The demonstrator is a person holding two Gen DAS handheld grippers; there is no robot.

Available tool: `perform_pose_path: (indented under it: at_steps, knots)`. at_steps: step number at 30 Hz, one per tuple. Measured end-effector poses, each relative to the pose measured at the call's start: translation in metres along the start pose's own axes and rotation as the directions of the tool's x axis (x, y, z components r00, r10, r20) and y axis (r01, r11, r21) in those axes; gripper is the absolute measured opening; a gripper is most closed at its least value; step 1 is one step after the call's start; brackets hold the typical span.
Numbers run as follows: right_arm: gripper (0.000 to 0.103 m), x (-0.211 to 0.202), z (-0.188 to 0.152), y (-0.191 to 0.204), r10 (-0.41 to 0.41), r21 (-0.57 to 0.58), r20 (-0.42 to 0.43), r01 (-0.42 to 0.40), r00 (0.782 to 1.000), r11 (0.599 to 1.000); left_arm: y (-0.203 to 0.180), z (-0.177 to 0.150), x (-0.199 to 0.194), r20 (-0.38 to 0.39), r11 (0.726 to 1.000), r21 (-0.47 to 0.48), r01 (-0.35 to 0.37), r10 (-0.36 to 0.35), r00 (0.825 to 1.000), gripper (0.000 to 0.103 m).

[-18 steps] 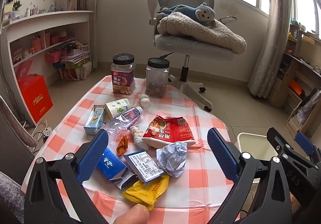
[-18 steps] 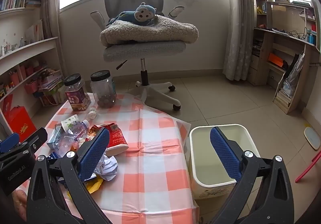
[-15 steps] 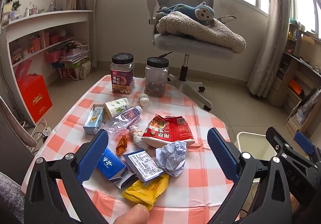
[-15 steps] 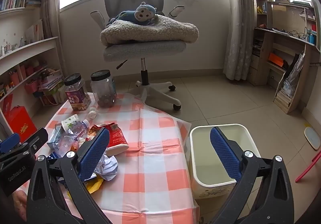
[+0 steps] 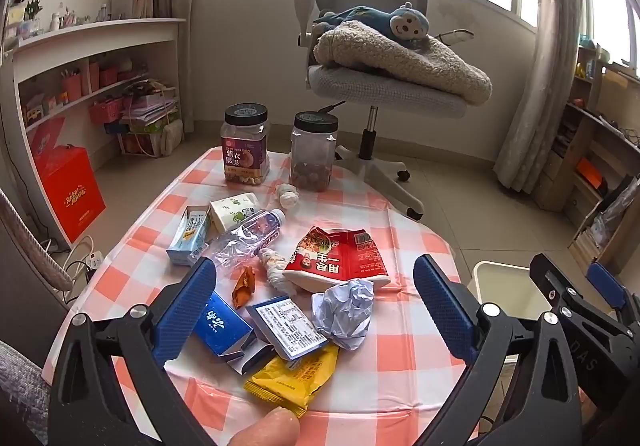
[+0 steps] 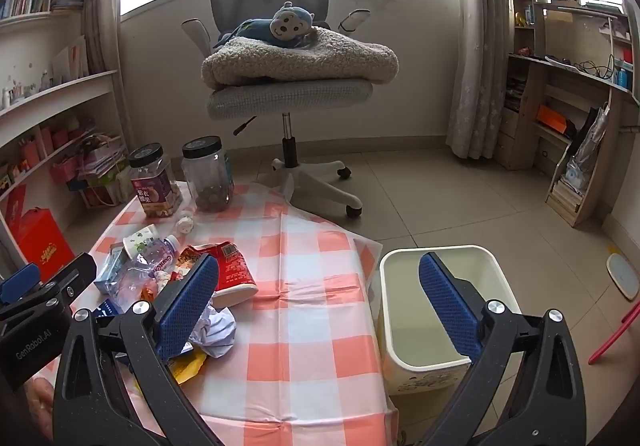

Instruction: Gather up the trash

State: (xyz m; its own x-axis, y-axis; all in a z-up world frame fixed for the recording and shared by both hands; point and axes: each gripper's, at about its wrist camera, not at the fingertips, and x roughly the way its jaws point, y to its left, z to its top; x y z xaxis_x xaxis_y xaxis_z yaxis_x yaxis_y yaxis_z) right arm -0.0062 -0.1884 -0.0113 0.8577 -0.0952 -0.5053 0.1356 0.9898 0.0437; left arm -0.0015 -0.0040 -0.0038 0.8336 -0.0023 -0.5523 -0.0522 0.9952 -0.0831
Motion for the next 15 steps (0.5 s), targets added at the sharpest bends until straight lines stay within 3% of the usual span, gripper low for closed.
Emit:
perform_pose_path:
  at_steps: [15]
  knots:
    - [0.096,0.0024,-0.0016,0.0023,-0.001,-0.001,-0.003,0.001,1.000,1.000,0.0082,-0.0087,0.0068,-0.011,1.000,-0.011,-0.007,0.007,1.000,0.096]
